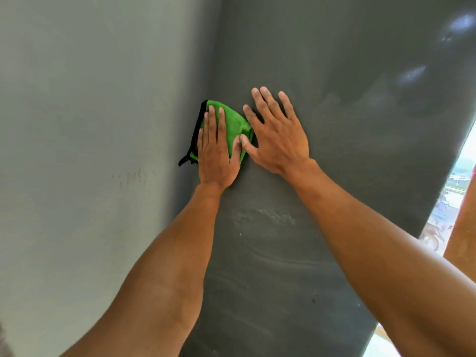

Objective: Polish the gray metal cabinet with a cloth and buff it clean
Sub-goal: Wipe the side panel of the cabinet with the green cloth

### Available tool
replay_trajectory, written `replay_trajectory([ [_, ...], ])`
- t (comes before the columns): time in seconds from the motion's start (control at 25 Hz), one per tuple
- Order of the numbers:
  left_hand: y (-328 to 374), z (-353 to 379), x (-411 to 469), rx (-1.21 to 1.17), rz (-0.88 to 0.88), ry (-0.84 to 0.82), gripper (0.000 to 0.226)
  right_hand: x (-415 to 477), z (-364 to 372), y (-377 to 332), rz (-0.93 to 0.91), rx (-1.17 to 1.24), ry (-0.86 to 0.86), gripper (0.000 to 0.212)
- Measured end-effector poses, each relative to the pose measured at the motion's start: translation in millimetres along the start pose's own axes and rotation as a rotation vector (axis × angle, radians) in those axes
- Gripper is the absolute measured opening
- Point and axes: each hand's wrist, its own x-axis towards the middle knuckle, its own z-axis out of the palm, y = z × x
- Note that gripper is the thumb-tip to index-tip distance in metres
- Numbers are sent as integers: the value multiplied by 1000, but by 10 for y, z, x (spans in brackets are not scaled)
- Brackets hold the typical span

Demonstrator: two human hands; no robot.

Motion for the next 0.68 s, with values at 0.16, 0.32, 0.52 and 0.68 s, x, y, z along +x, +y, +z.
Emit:
replay_trajectory([
  [0.16, -159, 77, -301, -23, 37, 14, 73, -311, 86, -221, 43, -39, -7, 74],
  [0.32, -355, 133, -775, -24, 25, 9, 73, -664, 192, -463, 58, -66, 8, 81],
  [0.52, -478, 199, -1209, -36, 3, 14, 74, -1106, 321, -892, 146, -11, 40, 74],
  [0.68, -577, 261, -1472, -50, 8, 7, 76, -1439, 430, -1106, 145, 10, 70, 64],
])
